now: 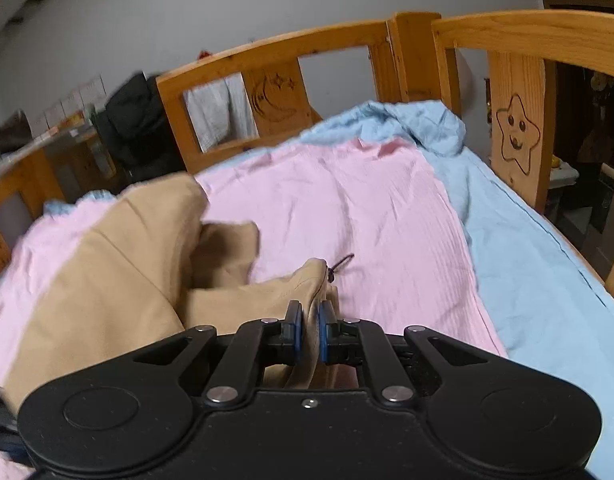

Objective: Fold large clothes

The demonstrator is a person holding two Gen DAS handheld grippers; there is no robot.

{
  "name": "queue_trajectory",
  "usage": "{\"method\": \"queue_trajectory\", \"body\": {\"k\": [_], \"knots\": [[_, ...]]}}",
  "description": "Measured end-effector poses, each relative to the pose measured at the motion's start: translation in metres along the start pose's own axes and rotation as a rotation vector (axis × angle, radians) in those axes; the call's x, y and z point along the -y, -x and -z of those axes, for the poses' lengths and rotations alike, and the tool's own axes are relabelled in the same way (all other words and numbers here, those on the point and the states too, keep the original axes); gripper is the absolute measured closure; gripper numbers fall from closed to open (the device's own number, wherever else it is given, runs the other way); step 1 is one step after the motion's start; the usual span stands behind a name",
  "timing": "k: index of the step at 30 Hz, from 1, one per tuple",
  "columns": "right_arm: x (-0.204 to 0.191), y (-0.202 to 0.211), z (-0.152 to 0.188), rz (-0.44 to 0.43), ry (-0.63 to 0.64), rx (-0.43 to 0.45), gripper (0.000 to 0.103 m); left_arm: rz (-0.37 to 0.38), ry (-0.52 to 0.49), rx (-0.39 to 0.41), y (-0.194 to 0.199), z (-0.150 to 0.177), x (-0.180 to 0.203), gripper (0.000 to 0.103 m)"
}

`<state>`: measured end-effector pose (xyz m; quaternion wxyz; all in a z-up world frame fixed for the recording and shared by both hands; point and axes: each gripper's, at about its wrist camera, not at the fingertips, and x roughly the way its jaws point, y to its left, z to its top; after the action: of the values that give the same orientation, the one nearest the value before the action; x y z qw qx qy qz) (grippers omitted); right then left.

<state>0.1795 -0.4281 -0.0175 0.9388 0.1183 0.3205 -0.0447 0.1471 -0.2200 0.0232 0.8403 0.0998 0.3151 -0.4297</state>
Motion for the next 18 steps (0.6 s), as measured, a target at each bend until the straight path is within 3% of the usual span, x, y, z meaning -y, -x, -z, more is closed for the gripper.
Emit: {"method": "queue_trajectory", "body": {"k": [2,5,8,11,14,18], "knots": [[0.000,-0.004,0.003,0.030,0.021,-0.004,0.097,-0.047,0.040,0.032,0.021,0.001,-0.008,0.050],[0.000,-0.007,0.007,0.107,0.067,0.010,0.103,-0.196,0.142,0.079,0.049,0.005,-0.032,0.041],[0.013,-0.007,0.007,0.109,0.006,0.022,0.103,-0.329,0.262,0.099,0.061,0.014,-0.069,0.041],[0.013,0.007,-0.002,0.093,-0.021,0.066,0.102,-0.329,0.391,0.038,0.052,0.029,-0.116,0.047],[0.001,0.021,-0.016,-0.009,-0.047,0.092,0.081,-0.272,0.497,-0.009,0.040,0.046,-0.146,0.047],[-0.030,0.002,-0.046,-0.254,-0.063,0.037,0.041,-0.274,0.404,-0.020,0.033,0.044,-0.143,0.046]]}}
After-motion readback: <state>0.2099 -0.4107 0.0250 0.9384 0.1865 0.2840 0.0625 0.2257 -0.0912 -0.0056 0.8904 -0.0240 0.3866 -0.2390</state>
